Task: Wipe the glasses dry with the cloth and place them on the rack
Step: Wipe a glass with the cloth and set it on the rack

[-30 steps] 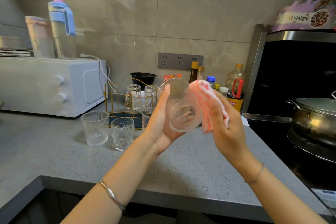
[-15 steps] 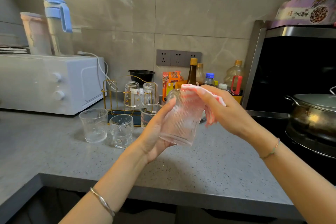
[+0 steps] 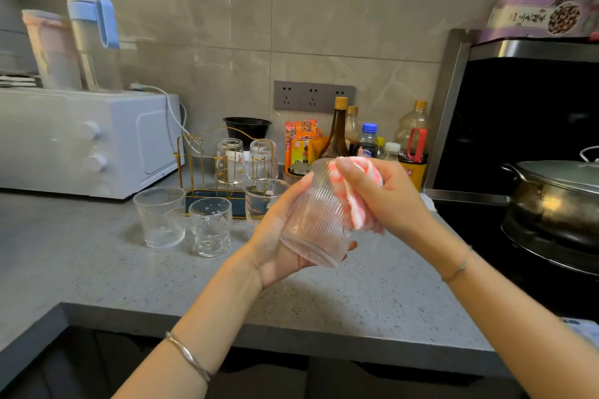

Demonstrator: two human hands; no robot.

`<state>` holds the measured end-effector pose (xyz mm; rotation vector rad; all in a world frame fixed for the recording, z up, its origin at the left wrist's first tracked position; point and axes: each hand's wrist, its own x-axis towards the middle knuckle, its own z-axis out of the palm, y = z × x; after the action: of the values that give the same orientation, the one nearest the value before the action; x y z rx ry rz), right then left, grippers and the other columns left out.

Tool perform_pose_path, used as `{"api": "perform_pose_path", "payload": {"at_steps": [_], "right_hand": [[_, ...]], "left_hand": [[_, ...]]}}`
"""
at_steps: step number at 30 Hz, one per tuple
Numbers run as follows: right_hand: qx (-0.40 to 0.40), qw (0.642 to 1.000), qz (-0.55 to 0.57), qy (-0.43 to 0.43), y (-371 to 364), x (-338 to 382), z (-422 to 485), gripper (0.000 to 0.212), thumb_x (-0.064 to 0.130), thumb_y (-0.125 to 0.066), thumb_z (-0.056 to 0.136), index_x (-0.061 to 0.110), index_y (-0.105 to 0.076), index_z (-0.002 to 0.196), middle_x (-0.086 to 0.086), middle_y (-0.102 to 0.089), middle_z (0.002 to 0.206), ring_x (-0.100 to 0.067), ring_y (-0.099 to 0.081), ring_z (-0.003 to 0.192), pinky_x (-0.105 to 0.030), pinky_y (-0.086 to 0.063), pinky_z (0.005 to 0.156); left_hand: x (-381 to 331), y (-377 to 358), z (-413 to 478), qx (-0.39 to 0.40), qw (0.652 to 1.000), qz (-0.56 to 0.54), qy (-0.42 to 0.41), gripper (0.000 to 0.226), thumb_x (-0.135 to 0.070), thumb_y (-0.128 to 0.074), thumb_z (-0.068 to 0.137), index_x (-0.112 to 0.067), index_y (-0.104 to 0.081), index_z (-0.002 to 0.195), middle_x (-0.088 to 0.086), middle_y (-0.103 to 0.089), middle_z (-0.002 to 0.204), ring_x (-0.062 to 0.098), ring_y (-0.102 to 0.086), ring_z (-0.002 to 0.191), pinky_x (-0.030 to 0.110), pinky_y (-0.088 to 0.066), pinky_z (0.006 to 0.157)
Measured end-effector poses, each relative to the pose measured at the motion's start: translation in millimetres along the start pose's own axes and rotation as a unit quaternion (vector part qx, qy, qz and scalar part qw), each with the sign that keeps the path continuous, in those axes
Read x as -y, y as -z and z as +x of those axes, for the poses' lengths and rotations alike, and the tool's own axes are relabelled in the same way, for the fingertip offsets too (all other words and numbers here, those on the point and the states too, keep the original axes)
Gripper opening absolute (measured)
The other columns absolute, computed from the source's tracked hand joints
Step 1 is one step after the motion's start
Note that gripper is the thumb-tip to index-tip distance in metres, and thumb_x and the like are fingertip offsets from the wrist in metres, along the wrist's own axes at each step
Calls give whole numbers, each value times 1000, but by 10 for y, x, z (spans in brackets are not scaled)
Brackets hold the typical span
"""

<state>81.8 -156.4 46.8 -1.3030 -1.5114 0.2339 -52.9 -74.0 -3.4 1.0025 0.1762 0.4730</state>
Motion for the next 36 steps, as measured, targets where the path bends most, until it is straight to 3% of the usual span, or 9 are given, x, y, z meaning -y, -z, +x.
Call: {"api": "perform_pose_path", "payload": {"at_steps": [4, 8, 12, 15, 22, 24, 27, 32, 36], "right_hand": [[-99, 994, 48, 18, -85, -146, -50, 25, 28, -58, 88, 10, -68, 74, 11, -64, 55, -1, -59, 53, -12, -45, 50], [-137, 989, 48, 24, -80, -219, -54, 35, 24, -61, 90, -7, -66, 75, -13, -61, 58, -14, -56, 55, -20, -45, 50], [-167, 984, 53, 35, -85, -215, -80, 43, 17, -58, 94, -11, -58, 61, -19, -53, 47, -13, -48, 43, -16, -39, 44], [-167, 984, 50, 50, -96, -227, -71, 46, 15, -57, 94, 6, -51, 50, 6, -46, 37, -4, -42, 39, -14, -36, 44], [-144, 988, 30, 57, -103, -325, -86, 50, 23, -56, 96, 8, -53, 48, 6, -49, 38, -7, -48, 44, -26, -47, 59], [-137, 989, 34, 50, -114, -348, -102, 50, 24, -56, 96, 11, -53, 48, 6, -50, 39, -9, -49, 45, -33, -48, 61], [-151, 986, 54, 53, -125, -313, -101, 47, 19, -55, 95, 10, -54, 49, 6, -50, 41, -5, -48, 44, -16, -42, 53], [-132, 979, 140, 66, -118, -225, -98, 36, 19, -55, 93, 8, -58, 60, 9, -54, 43, -4, -50, 42, -14, -41, 47], [-140, 977, 142, 75, -135, -233, -55, 35, 36, -60, 89, 10, -60, 65, 9, -58, 50, -3, -53, 48, -17, -45, 52]], "left_hand": [[35, -53, 19, -31, 999, 34, 17, 58, -53, -58, 77, -16, -65, 121, 17, -70, 109, 35, -66, 92, 44, -59, 65], [2, -14, -22, -49, 984, 173, 5, 70, -69, -70, 64, -30, -62, 122, 5, -71, 118, 25, -67, 108, 51, -55, 89], [72, -98, -205, -113, 885, 445, -74, 93, -68, -79, 54, -45, -37, 134, -21, -51, 129, -3, -56, 110, 19, -49, 89], [228, -140, -203, -175, 815, 518, -190, 103, -70, -74, 57, -44, -26, 144, -24, -40, 137, -1, -43, 121, 23, -41, 99], [304, -27, -141, -160, 829, 496, -204, 87, -69, -74, 60, -42, -42, 136, -25, -57, 123, -7, -55, 112, 18, -48, 90], [275, -24, -141, -136, 857, 456, -199, 73, -53, -83, 65, -39, -50, 129, -23, -64, 116, -6, -60, 106, 15, -49, 86], [197, -36, -179, -104, 902, 377, -185, 60, -32, -86, 70, -29, -59, 123, -16, -71, 108, 1, -66, 100, 14, -51, 77], [204, 17, -169, -14, 995, 80, -50, 87, -50, -90, 49, -9, -66, 121, 13, -70, 115, 30, -69, 98, 41, -61, 72], [253, 1, -157, 96, 980, -173, 20, 82, -45, -88, 60, -7, -61, 127, 25, -58, 121, 36, -68, 78, 40, -61, 61]]}}
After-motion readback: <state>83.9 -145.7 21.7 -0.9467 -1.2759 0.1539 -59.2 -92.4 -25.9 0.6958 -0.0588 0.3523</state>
